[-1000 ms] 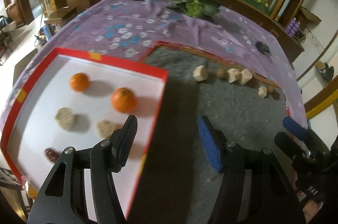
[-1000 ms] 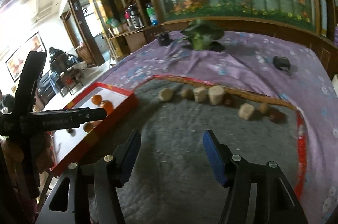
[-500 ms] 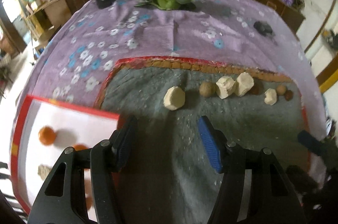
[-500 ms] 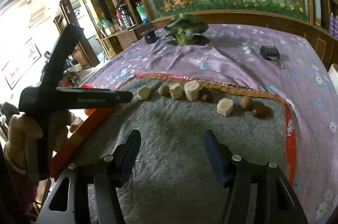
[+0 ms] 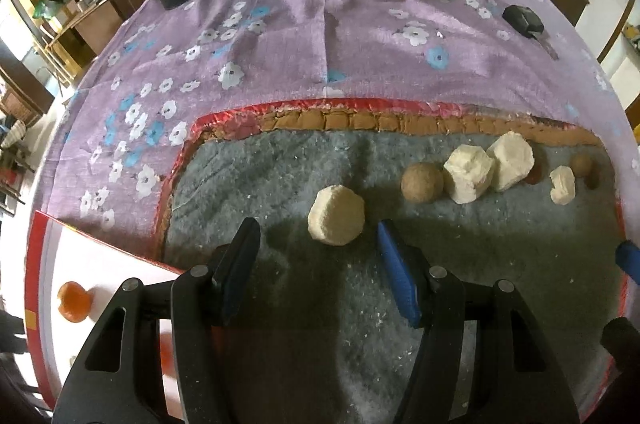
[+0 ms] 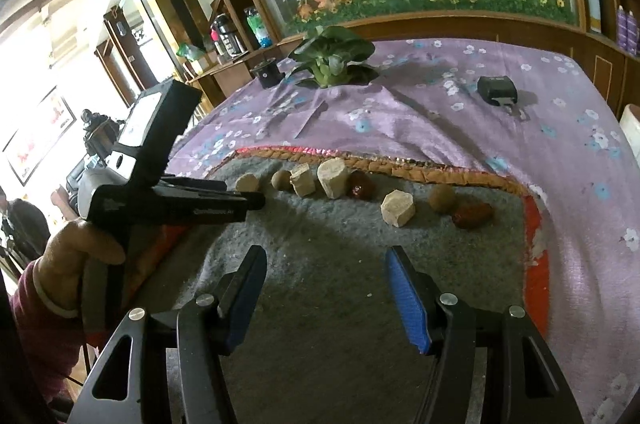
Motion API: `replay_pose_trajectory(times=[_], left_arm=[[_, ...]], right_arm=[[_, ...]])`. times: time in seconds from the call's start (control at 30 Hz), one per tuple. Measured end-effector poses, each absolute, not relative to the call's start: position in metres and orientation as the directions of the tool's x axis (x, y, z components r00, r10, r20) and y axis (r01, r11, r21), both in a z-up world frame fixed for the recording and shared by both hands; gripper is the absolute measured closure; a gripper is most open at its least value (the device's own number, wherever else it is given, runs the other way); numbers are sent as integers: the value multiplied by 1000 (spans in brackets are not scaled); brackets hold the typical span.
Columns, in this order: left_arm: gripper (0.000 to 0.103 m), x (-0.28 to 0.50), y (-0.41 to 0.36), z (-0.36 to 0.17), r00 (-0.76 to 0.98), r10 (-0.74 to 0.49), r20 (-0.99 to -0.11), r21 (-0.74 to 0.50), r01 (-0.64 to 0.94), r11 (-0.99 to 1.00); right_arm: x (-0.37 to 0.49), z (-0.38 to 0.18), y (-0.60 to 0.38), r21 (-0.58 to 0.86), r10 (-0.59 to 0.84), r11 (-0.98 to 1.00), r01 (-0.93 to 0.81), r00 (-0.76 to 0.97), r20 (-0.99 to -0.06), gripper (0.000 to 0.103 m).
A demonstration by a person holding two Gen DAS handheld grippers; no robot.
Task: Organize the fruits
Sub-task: 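Grasp a pale round cake on the mat with the left gripper, then lift the cake with the left gripper while the right gripper grasps a pale octagonal cake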
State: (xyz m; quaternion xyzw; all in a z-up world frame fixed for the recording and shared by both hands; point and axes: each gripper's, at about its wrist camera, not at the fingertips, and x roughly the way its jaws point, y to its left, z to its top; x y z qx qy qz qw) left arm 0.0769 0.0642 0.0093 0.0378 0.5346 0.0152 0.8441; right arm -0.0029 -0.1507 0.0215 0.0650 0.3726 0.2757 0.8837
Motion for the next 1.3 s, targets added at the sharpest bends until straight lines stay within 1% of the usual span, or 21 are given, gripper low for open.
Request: replay_pose_trajectory(times=[0.03, 0.07, 0.13, 0.17, 0.2, 0.5, 0.57, 0.67, 0.83, 0.93, 1.0, 1.07, 1.13, 1.2, 1.27, 1.3], left_arm=[[56, 77, 67, 9, 427, 38, -904, 48, 13, 999], [61, 77, 70, 9, 424, -4, -906, 2, 14, 1000], [73, 77, 69, 10, 437, 8, -899, 17, 18, 1000], [76, 77, 68, 11, 439, 9, -898, 19, 18, 1000], [77, 76, 70, 12, 443, 6, -897, 11, 9, 1000], [77, 47, 76, 35, 489, -38, -872, -41, 4, 999], [77, 39, 75, 39, 496, -44, -867, -43, 12, 999], [77, 24, 73, 45, 504, -64, -862, -58, 28, 998], [77, 8, 70, 53, 520, -96, -849, -81, 53, 995], [77, 2, 69, 55, 519, -112, -847, -90, 68, 994], [77, 0, 71, 55, 517, -116, -848, -96, 65, 993], [77, -1, 74, 54, 514, -120, -849, -106, 58, 993], [77, -2, 75, 52, 511, -118, -851, -107, 51, 993], [77, -3, 76, 50, 507, -119, -854, -108, 50, 993], [77, -5, 77, 49, 504, -121, -855, -112, 47, 993], [77, -6, 77, 49, 504, -122, -855, -115, 45, 992]], right_arm=[[-3, 22, -151, 320, 536, 840, -439, 570, -623, 43], [-2, 20, -151, 322, 535, 840, -437, 567, -626, 43], [-2, 19, -150, 327, 540, 837, -438, 564, -625, 43], [-2, 18, -150, 326, 539, 837, -439, 563, -627, 43], [-2, 19, -149, 324, 537, 839, -438, 563, -629, 43], [-5, 23, -133, 323, 570, 808, -493, 518, -638, 43], [-3, 26, -128, 280, 541, 823, -493, 535, -649, 43], [6, 26, -127, 201, 460, 867, -456, 577, -675, 43], [39, 17, -133, 179, 420, 886, -428, 578, -699, 43], [56, 6, -129, 125, 395, 883, -452, 573, -718, 43], [63, 2, -129, 106, 387, 880, -462, 571, -724, 50], [70, -2, -129, 91, 374, 884, -459, 575, -728, 52], [76, -7, -130, 95, 371, 885, -456, 565, -737, 64], [76, -10, -129, 71, 350, 891, -449, 579, -736, 73], [74, -8, -129, 53, 336, 896, -442, 592, -733, 77], [71, -7, -130, 52, 333, 898, -436, 598, -730, 77]])
